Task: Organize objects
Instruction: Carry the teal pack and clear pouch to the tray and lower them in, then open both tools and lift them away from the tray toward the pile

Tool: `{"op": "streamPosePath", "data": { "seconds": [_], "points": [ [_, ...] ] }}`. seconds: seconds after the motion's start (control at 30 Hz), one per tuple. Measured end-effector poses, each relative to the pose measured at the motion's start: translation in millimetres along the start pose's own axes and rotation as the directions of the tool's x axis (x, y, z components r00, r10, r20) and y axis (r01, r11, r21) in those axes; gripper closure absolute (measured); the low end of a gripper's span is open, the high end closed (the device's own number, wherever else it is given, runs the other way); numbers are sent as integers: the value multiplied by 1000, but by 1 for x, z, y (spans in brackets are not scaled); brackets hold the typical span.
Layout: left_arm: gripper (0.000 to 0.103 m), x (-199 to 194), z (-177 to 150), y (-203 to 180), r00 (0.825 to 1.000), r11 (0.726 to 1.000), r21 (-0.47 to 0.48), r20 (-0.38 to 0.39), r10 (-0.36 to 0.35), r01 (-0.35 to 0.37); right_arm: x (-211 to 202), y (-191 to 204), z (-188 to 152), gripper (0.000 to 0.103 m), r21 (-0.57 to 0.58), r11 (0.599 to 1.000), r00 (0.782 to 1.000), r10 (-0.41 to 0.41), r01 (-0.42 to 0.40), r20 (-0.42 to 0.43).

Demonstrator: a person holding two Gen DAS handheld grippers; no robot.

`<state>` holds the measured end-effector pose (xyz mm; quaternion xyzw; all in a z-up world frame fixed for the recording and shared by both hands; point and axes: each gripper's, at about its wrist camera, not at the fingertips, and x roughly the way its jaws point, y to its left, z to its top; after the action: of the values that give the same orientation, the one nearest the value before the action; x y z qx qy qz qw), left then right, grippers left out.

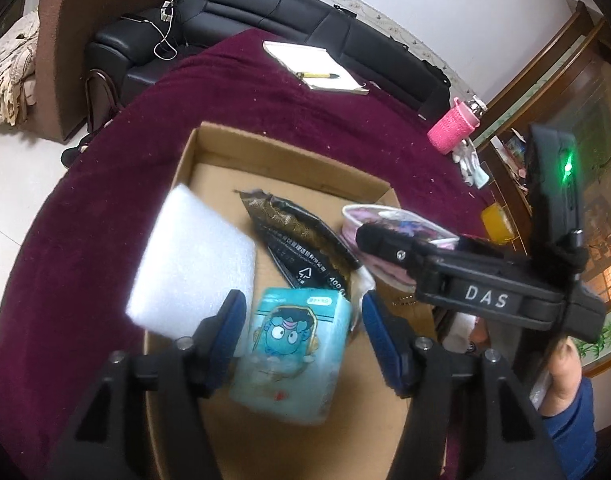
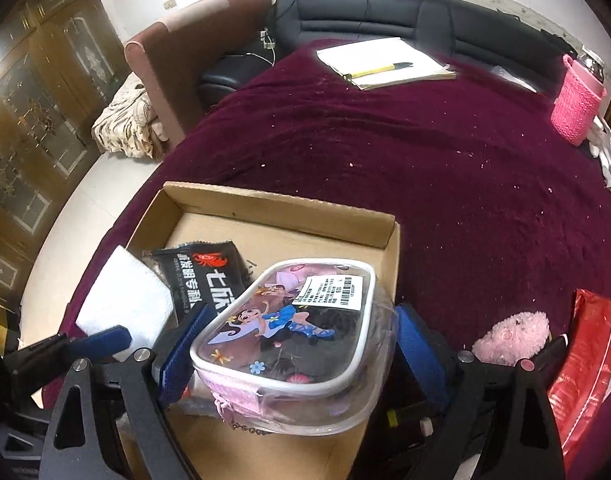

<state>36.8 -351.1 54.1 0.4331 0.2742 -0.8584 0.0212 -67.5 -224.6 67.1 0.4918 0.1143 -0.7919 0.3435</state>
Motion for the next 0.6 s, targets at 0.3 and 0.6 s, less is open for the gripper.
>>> {"op": "streamPosePath", "data": {
  "seconds": [0.3, 0.6],
  "points": [
    [38, -35, 9, 26, 995, 999, -40, 96, 30, -26, -21, 6, -10, 8, 3, 998, 998, 56, -56, 38],
    [37, -30, 15, 67, 994, 990, -137, 96, 51, -38, -20, 8, -33, 8, 62, 995, 994, 85, -81, -65]
  ]
}}
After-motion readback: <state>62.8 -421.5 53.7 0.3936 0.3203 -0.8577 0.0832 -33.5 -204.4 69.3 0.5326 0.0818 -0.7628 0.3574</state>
